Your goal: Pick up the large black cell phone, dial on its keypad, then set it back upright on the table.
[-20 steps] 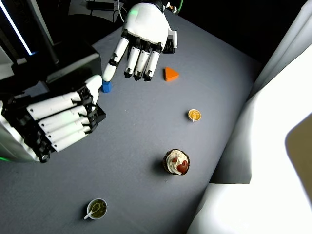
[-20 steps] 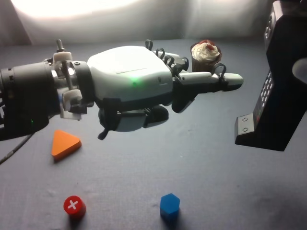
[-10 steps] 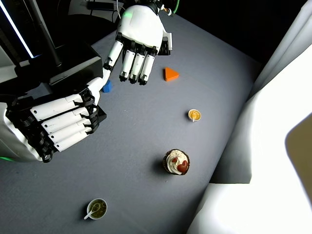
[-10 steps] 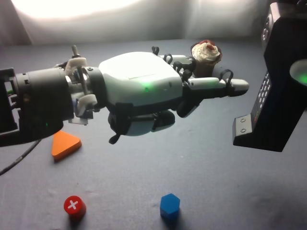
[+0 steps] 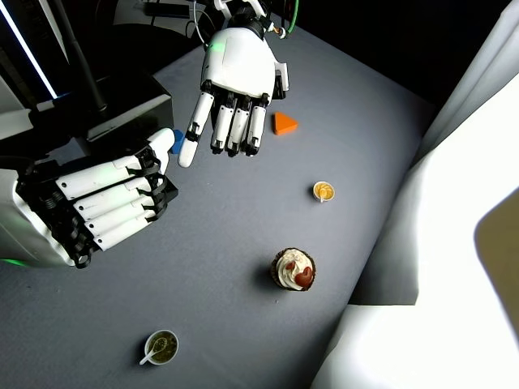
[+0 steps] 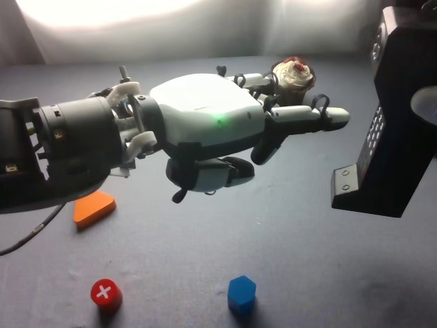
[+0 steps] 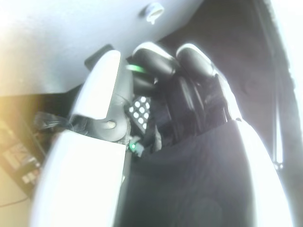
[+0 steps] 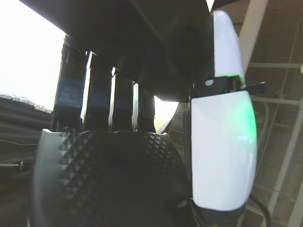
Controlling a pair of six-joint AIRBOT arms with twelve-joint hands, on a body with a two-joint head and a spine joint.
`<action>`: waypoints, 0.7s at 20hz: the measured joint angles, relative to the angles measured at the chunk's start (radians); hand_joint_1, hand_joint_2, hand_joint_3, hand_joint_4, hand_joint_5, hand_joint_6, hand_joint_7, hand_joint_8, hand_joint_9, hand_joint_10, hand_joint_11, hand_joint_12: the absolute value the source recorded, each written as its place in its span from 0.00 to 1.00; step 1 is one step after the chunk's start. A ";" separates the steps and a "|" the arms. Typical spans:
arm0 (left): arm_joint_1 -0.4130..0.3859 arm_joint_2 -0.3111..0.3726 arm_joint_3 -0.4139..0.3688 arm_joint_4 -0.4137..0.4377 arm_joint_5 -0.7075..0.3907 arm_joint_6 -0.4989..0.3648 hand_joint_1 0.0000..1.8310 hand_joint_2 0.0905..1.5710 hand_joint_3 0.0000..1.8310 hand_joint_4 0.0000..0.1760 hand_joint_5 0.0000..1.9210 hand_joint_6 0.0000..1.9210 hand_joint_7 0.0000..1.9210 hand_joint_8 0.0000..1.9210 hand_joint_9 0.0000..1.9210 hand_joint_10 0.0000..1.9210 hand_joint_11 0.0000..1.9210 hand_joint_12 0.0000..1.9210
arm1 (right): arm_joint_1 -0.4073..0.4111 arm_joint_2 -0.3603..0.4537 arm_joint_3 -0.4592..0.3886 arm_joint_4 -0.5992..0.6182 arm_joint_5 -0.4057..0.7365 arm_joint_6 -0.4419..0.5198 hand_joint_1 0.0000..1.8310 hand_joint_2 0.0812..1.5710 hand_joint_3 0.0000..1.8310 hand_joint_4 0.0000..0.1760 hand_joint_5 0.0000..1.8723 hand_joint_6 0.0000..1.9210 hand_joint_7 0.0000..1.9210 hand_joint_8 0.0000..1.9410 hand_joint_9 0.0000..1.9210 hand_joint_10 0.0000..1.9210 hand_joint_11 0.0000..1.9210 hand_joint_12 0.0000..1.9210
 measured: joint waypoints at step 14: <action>-0.026 0.012 -0.009 0.179 -0.061 -0.225 0.80 0.65 0.30 0.80 0.00 0.00 0.27 0.91 0.31 1.00 0.26 1.00 | 0.000 0.000 0.000 -0.007 0.000 -0.011 0.75 0.71 0.00 0.00 0.48 0.47 0.45 0.61 0.48 0.67 0.49 0.65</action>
